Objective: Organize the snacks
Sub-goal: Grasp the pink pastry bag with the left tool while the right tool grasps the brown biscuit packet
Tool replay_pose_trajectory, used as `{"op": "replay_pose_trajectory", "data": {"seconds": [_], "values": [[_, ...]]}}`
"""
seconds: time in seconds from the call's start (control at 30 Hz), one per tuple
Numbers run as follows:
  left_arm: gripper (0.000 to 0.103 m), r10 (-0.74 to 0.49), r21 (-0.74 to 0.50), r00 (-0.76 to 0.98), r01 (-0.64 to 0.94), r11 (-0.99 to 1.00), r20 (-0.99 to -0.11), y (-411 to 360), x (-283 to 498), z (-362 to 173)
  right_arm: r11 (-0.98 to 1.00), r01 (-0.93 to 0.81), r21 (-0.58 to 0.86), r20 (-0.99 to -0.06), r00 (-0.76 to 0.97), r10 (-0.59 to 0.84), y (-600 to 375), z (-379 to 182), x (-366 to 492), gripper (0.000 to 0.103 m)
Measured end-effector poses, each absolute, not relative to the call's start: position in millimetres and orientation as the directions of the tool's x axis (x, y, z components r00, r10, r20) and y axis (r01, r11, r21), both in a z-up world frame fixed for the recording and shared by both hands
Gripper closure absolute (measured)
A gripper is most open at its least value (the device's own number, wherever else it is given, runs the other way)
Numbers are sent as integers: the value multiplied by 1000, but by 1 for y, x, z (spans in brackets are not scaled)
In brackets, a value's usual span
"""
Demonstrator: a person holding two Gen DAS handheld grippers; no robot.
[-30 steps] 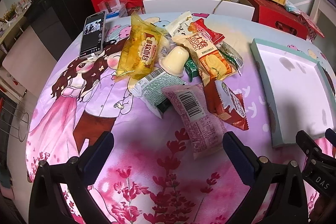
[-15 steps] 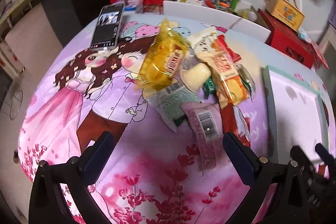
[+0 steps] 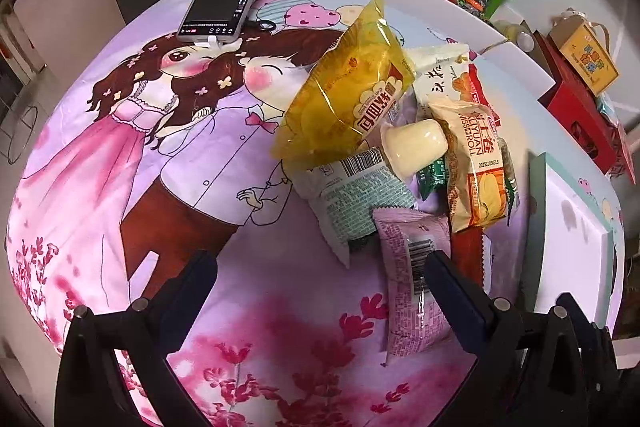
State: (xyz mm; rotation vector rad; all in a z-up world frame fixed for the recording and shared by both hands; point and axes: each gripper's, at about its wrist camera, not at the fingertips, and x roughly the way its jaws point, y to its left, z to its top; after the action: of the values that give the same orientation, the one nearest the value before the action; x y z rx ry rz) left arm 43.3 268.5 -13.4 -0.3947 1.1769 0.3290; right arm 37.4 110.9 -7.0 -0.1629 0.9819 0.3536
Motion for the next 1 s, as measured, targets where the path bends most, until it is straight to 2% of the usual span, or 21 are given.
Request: {"op": "replay_pose_trajectory", "data": {"seconds": [0.2,0.4,0.67,0.7,0.8,0.83,1.0], "values": [[0,42,-142,330,-514,846,-943,279,52,-18,910,-411,57,-851,456,260,128,-21,51,8],[0,19,-152,314,-513,845,-949,278,55,-26,903,-420,95,-858,425,288,132,-31,65,9],[0,17,-143,303,-498,855,-953,270,54,-27,893,-412,179,-857,381,347,125,-34,69,24],[0,5,-152,304,-492,857,-953,268,54,-27,888,-422,186,-855,375,357,126,-34,68,31],[0,-22,-173,304,-479,860,-952,263,52,-29,884,-432,176,-858,373,353,126,-33,65,38],[0,-26,-176,305,-476,861,-952,261,52,-30,887,-434,160,-862,376,340,127,-34,64,46],[0,-46,-188,310,-445,876,-950,249,52,-28,896,-413,161,-872,366,326,119,-38,61,50]]}}
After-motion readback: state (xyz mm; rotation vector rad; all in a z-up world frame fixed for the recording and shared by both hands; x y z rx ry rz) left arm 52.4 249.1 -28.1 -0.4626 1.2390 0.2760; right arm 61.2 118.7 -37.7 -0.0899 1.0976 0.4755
